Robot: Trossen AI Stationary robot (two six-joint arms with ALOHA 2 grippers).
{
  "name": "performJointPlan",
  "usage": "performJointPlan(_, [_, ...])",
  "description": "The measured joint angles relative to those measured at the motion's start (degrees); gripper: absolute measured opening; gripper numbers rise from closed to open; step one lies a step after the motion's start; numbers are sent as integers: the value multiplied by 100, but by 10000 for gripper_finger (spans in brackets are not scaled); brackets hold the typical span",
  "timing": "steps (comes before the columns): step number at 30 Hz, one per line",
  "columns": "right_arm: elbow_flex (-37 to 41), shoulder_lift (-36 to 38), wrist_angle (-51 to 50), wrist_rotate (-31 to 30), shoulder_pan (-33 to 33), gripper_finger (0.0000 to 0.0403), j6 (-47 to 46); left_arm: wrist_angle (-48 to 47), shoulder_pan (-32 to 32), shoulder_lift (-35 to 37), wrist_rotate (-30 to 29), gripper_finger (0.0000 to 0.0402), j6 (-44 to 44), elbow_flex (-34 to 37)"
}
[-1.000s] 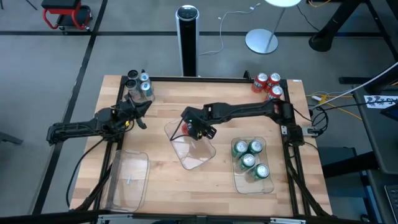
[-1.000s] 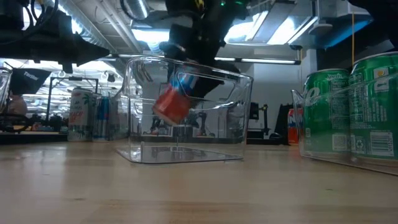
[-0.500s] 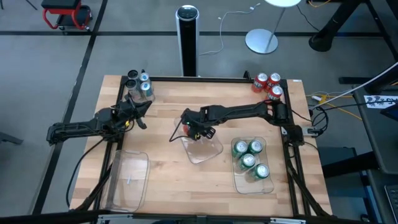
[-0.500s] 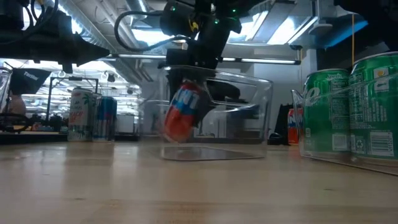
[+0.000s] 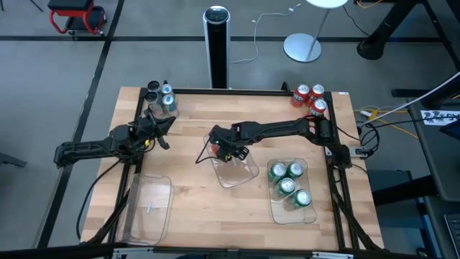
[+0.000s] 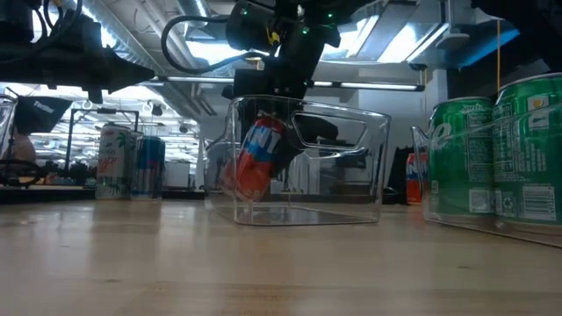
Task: Sort soda cans
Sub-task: Put the bottom left orange soda can into the middle transparent bin
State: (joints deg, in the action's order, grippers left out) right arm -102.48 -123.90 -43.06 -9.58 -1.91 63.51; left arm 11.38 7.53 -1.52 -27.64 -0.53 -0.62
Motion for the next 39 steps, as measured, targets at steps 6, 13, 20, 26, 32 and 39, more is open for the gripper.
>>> performJointPlan(6, [0,-13,124,3,0,321,-23,0,0,0,0,0,4,2])
performJointPlan(13, [-3,-98,256,3,0,373,-50,-1,1,-2,0,0,4,1])
performJointPlan(20, [-7,-98,415,5,2,386,-22,-1,0,-2,0,0,4,2])
performJointPlan(26, [-32,-6,372,8,7,381,-21,-2,0,-2,0,0,-9,0])
performJointPlan(32, [-454,26,61,6,7,381,-1,-5,0,-2,0,0,0,2])
performJointPlan(39, [-1185,33,-720,1,7,381,-25,-15,0,-2,0,0,-9,1])
